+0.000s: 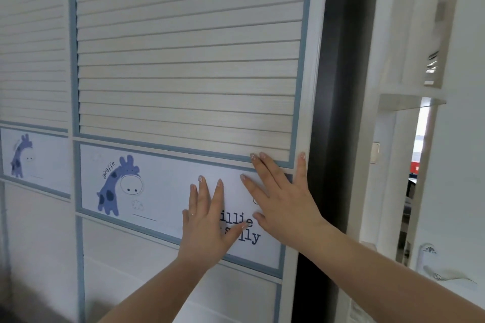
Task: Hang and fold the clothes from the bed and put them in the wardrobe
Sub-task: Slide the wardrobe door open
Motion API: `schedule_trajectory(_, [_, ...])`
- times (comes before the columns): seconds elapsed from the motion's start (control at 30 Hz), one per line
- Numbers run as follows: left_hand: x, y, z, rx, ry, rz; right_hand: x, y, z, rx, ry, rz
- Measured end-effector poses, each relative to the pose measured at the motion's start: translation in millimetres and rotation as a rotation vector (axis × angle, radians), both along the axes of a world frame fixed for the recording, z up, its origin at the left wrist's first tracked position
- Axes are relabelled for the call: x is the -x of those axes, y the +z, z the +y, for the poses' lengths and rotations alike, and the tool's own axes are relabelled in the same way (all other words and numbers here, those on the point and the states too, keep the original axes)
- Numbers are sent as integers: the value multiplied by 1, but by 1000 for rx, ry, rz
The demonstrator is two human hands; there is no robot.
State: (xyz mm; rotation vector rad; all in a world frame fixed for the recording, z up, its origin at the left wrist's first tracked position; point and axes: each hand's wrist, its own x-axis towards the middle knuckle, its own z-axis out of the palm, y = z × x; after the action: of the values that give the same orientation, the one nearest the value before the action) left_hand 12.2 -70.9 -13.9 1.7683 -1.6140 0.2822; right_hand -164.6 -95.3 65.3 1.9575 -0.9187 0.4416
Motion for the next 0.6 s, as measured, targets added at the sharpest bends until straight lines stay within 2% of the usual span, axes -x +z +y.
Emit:
schedule_trajectory(0.23, [-40, 2, -4, -10, 45, 6, -20, -1, -9, 58, 178, -33])
schedule_trajectory(0.4, [-68, 4, -6, 10, 43, 46, -27, -9, -9, 44, 179, -214])
schedule_trajectory(0.6, [-102, 5, -7, 47, 40, 112, -56, -10, -8, -210, 112, -454])
